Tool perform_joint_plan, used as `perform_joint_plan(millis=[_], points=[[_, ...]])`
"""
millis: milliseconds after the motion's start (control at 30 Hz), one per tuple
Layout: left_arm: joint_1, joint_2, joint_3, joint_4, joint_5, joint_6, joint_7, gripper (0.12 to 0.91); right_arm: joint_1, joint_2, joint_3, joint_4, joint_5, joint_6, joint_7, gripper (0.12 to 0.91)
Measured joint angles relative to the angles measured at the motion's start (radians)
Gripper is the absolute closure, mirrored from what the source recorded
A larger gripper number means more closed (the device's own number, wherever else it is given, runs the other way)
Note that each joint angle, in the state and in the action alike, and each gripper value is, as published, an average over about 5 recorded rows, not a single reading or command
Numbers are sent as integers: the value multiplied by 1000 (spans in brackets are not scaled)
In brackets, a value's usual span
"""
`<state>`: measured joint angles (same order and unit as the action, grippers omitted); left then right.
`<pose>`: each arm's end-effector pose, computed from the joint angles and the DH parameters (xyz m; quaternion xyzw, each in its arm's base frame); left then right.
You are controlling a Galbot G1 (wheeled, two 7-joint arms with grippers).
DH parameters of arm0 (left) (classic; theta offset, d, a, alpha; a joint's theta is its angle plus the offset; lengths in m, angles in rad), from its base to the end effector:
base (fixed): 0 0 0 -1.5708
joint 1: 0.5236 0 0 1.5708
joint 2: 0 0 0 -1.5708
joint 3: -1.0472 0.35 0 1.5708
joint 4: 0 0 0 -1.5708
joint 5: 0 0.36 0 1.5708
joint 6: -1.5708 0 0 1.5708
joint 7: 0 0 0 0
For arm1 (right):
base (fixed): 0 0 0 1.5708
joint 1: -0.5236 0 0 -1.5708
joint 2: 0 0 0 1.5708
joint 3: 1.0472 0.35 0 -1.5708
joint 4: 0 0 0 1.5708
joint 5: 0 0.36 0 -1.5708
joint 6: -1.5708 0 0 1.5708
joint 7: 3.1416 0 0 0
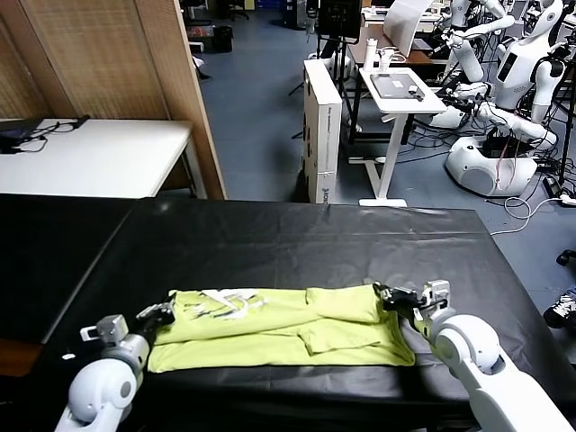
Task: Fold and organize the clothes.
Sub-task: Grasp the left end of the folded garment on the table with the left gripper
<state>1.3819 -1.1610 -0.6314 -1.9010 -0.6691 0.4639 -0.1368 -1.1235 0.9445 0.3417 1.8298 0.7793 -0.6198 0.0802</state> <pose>0.2543 0.1265 -0.2995 0.0199 -0.9672 0.1002 0.2327 0.3225 -0.1001 -0.2711 0.1319 -0.9444 -0.0312 0.2995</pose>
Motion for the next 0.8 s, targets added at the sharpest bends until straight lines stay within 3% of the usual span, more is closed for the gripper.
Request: perform_joint_plan(millis=[233, 333, 400, 633, 800], points=[[2, 5, -2, -26, 1, 0, 6, 426, -10, -11, 13, 28, 47, 15, -37, 240], [14, 18, -12, -39, -5, 3, 7, 247, -21, -23, 24, 47, 61, 28, -51, 140], [26, 30, -23, -53, -21, 10, 5, 163, -31, -32, 33, 63, 70, 37, -53, 125], [111, 82, -91, -133, -147, 80, -15, 124, -82, -77, 99, 154, 115, 75, -26, 118], [207, 90, -167, -208, -258, 139, 3, 123, -154, -101, 184, 241, 146, 132, -42, 118]])
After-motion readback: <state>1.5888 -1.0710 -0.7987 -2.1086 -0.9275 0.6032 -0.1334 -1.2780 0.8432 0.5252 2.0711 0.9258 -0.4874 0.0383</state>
